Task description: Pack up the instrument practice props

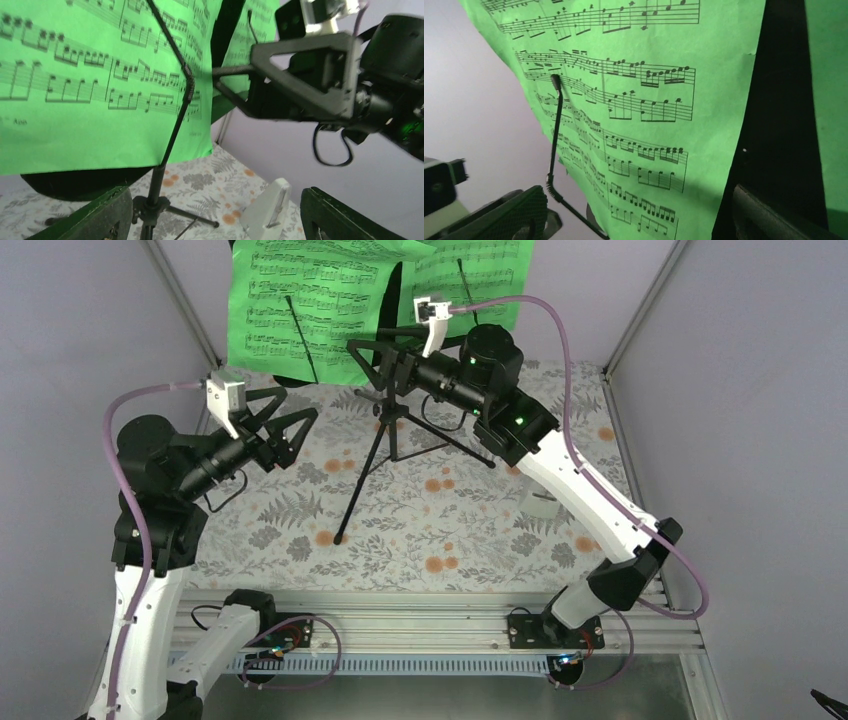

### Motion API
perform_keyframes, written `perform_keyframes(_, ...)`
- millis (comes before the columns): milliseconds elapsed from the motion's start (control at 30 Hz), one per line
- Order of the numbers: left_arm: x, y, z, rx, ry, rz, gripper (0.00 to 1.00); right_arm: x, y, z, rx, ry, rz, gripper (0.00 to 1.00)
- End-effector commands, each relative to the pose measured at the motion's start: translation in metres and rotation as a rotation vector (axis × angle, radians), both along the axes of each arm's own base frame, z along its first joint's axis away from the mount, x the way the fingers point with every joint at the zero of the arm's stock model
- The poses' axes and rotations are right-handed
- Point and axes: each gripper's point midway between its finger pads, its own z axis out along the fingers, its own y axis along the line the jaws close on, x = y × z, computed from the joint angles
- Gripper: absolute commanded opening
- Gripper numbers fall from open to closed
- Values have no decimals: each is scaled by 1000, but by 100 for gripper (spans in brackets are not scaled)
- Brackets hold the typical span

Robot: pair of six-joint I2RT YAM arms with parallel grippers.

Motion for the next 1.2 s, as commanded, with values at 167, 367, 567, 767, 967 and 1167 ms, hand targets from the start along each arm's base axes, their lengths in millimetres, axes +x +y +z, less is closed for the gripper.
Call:
perform_keyframes(167,7,8,42,-88,-45,54,81,17,11,2,43,25,-5,84)
perform_keyframes(367,23,0,58,-152,-54,0,70,7,26,4,90,32,109,73)
perform_keyframes(567,37,-6,65,-177,-59,-28,63,5,27,5,115,32,124,60)
perform_keyframes(767,49,-11,71,-197,-56,-63,51,2,26,13,144,12,133,57)
perform_keyframes(967,58,-15,69,-205,-48,-80,36,6,29,12,158,7,138,48)
perform_keyframes(1167,62,-15,64,-192,-44,-78,7,7,32,12,157,-9,145,11)
